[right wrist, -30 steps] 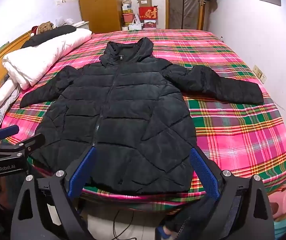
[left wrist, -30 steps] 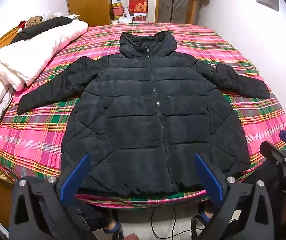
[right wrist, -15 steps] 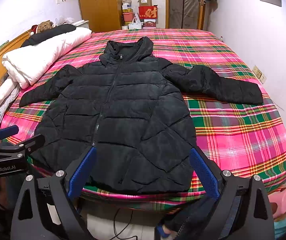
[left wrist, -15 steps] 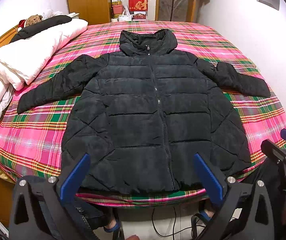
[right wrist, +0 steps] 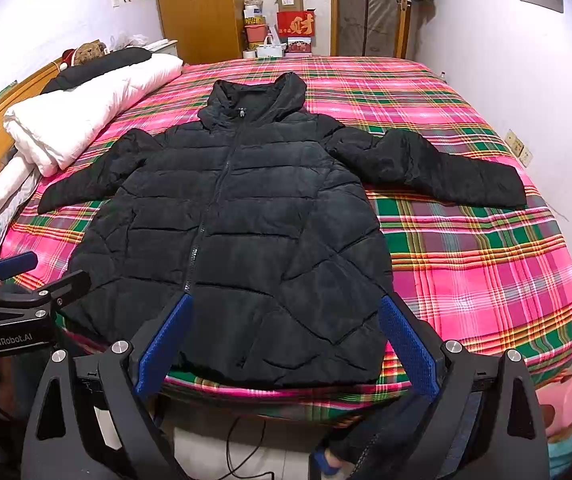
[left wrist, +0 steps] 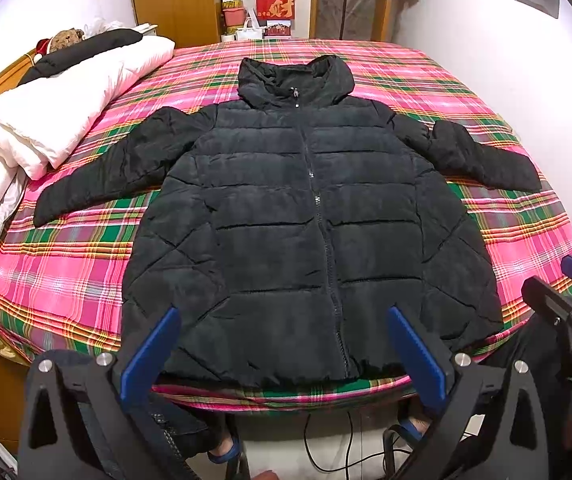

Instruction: Fold large clothes

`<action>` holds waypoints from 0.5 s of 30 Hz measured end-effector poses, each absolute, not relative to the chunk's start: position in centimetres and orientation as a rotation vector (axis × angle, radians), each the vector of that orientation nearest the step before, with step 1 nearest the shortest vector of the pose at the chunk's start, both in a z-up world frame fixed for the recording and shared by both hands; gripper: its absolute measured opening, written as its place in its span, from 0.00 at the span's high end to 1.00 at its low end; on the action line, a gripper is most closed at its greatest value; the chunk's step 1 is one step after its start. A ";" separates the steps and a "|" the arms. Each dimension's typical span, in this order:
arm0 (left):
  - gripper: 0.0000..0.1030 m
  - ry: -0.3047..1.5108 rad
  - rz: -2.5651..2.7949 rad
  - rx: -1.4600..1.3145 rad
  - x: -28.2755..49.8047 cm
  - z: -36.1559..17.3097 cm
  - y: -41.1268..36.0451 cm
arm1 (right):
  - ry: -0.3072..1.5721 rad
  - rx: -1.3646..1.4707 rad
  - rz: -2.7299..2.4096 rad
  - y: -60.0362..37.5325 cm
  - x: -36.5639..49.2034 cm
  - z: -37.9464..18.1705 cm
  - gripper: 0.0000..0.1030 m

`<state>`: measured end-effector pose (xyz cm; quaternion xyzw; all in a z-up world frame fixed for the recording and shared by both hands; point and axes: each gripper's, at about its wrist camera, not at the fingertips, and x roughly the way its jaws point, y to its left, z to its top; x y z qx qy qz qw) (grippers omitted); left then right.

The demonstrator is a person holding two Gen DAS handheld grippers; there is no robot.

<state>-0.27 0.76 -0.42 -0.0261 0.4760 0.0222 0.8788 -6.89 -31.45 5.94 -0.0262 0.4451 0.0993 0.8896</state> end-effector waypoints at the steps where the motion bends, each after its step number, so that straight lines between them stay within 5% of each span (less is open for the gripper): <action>1: 0.00 0.993 0.047 -0.055 -0.2 -0.4 0.8 | 0.923 -0.055 0.206 -31.5 -6.9 5.9 0.09; 15: 0.00 0.997 0.049 -0.047 -0.2 -0.7 0.8 | 0.923 -0.055 0.207 -31.5 -6.9 5.8 0.09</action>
